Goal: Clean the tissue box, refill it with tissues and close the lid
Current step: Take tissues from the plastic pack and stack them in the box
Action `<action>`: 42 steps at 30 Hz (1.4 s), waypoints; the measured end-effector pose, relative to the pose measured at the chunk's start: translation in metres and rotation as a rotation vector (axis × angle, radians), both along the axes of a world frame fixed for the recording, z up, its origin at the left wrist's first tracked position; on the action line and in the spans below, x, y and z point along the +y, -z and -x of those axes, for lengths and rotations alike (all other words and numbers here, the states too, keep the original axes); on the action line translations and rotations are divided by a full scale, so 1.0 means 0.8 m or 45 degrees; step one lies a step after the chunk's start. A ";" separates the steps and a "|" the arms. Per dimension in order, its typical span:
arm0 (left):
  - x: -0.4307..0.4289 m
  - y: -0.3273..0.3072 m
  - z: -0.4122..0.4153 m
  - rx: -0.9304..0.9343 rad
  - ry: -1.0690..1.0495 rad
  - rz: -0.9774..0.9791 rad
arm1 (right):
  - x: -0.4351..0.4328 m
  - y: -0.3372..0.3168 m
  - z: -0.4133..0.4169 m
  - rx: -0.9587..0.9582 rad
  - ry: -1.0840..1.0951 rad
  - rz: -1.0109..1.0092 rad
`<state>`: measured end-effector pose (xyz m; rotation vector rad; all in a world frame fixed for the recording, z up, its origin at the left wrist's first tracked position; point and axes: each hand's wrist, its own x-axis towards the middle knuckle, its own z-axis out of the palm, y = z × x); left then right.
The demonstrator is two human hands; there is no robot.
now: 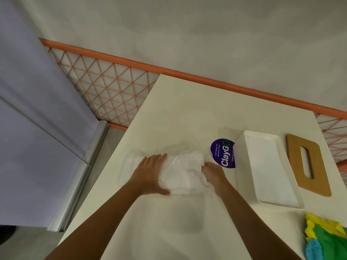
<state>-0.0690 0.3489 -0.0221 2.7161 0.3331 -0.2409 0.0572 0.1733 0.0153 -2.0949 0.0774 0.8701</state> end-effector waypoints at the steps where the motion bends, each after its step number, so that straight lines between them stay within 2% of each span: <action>1: 0.000 0.001 0.000 -0.003 0.002 0.002 | -0.003 0.005 0.001 0.011 -0.013 0.016; 5: -0.002 0.000 0.000 -0.004 -0.007 0.015 | -0.002 0.013 0.002 0.037 0.013 -0.008; 8: -0.003 -0.005 0.000 0.007 -0.007 0.019 | 0.004 0.012 0.002 0.005 0.164 -0.086; 11: -0.003 -0.008 0.001 0.034 -0.011 0.026 | 0.005 0.008 -0.001 0.162 0.290 -0.249; 13: -0.002 -0.009 0.001 0.056 -0.017 0.051 | 0.004 0.003 -0.001 0.286 0.191 -0.340; 16: -0.005 -0.014 -0.001 0.060 -0.030 0.096 | 0.002 -0.003 0.002 0.324 -0.031 -0.366; 18: -0.007 -0.016 -0.002 0.038 -0.027 0.105 | 0.002 -0.007 0.004 0.271 -0.146 -0.292; 22: -0.010 -0.022 -0.003 0.044 -0.033 0.058 | -0.002 -0.026 -0.004 0.007 -0.220 -0.102; 27: -0.011 -0.027 -0.003 0.060 -0.056 0.034 | -0.024 -0.056 -0.020 -0.197 -0.179 -0.077; 31: -0.012 -0.033 -0.005 0.097 -0.053 0.035 | -0.046 -0.067 -0.022 -0.208 -0.154 -0.105; 36: -0.010 -0.043 -0.006 0.198 -0.020 0.150 | -0.075 -0.098 -0.022 -0.280 -0.103 -0.160; 42: -0.040 -0.084 -0.025 0.027 -0.219 0.415 | -0.120 -0.138 -0.034 -0.435 0.020 -0.243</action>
